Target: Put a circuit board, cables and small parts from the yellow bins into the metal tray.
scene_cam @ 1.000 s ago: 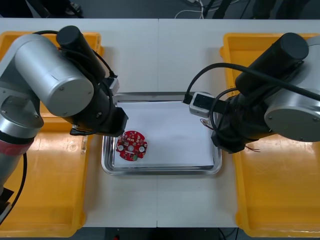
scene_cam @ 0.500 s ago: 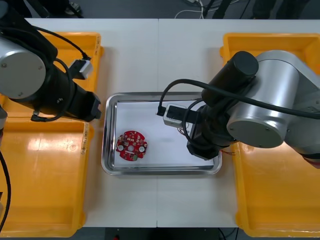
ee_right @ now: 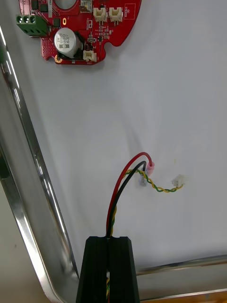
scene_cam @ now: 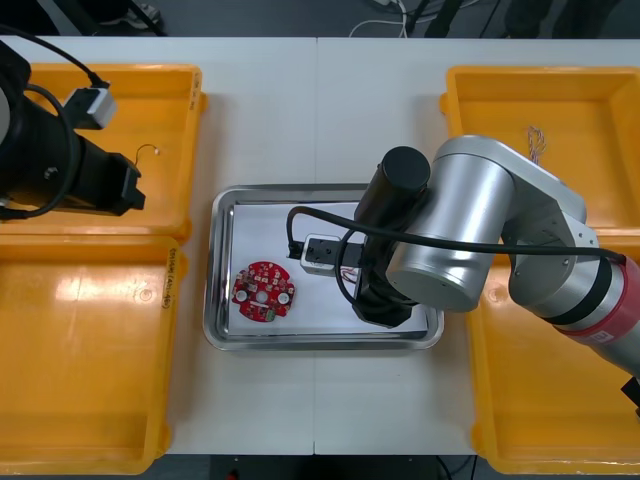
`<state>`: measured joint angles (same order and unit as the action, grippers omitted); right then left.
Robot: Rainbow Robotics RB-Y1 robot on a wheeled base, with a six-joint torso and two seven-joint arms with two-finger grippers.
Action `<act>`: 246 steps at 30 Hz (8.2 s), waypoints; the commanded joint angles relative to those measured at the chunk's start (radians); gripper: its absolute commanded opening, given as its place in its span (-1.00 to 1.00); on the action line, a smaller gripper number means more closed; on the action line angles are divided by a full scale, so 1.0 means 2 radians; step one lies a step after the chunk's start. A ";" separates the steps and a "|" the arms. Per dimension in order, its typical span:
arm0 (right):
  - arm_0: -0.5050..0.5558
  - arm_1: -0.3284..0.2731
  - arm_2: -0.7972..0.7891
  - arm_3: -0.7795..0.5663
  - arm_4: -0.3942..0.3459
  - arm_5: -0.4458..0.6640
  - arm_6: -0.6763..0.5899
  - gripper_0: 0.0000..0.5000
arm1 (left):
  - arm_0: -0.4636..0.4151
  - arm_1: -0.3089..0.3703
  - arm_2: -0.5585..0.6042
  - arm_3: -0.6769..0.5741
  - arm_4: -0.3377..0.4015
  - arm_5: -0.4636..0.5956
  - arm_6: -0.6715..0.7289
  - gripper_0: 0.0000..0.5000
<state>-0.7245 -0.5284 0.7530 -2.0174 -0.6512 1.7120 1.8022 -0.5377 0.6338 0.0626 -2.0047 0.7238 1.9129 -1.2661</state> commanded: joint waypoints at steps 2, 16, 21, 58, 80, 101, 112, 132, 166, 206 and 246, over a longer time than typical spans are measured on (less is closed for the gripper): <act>-0.018 0.010 0.032 0.000 0.023 -0.022 0.029 -1.00 | 0.003 0.043 0.044 0.031 -0.008 0.003 -0.101 1.00; -0.010 0.012 0.082 0.014 0.060 -0.078 0.039 -1.00 | -0.034 0.066 0.049 0.130 -0.034 0.003 -0.158 1.00; 0.002 0.013 0.087 0.038 0.076 -0.112 0.042 -1.00 | -0.056 0.066 0.048 0.169 -0.034 0.003 -0.176 1.00; 0.002 0.019 0.053 0.038 0.062 -0.054 0.057 1.00 | -0.099 0.066 0.035 0.322 -0.081 -0.157 -0.229 1.00; -0.020 0.059 -0.131 -0.020 0.020 0.104 0.049 1.00 | -0.159 0.067 -0.018 0.467 -0.083 -0.268 -0.246 1.00; -0.034 -0.030 -0.332 0.018 -0.071 0.104 0.031 1.00 | -0.159 0.067 -0.058 0.511 -0.066 -0.334 -0.244 1.00; -0.046 -0.037 -0.406 0.110 -0.024 0.104 0.027 1.00 | -0.159 0.067 -0.073 0.534 -0.059 -0.363 -0.243 1.00; -0.094 -0.036 -0.485 0.261 0.039 0.104 0.025 1.00 | -0.159 0.058 -0.073 0.555 -0.054 -0.394 -0.245 1.00; -0.149 -0.015 -0.544 0.439 0.159 -0.031 -0.013 1.00 | -0.156 0.054 -0.034 0.525 -0.064 -0.335 -0.250 -1.00; -0.185 0.021 -0.512 0.669 0.171 -0.242 -0.012 1.00 | -0.056 -0.001 0.035 0.059 -0.112 0.003 -0.068 -1.00; -0.163 0.023 -0.501 0.697 0.153 -0.288 0.020 -1.00 | -0.125 -0.109 -0.213 0.108 -0.103 -0.045 0.075 -1.00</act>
<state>-1.0464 -0.4854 -0.2675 -0.6097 -0.3352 1.1449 1.8057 -0.7294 0.4423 -0.3298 -1.8072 0.5143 1.8581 -1.1299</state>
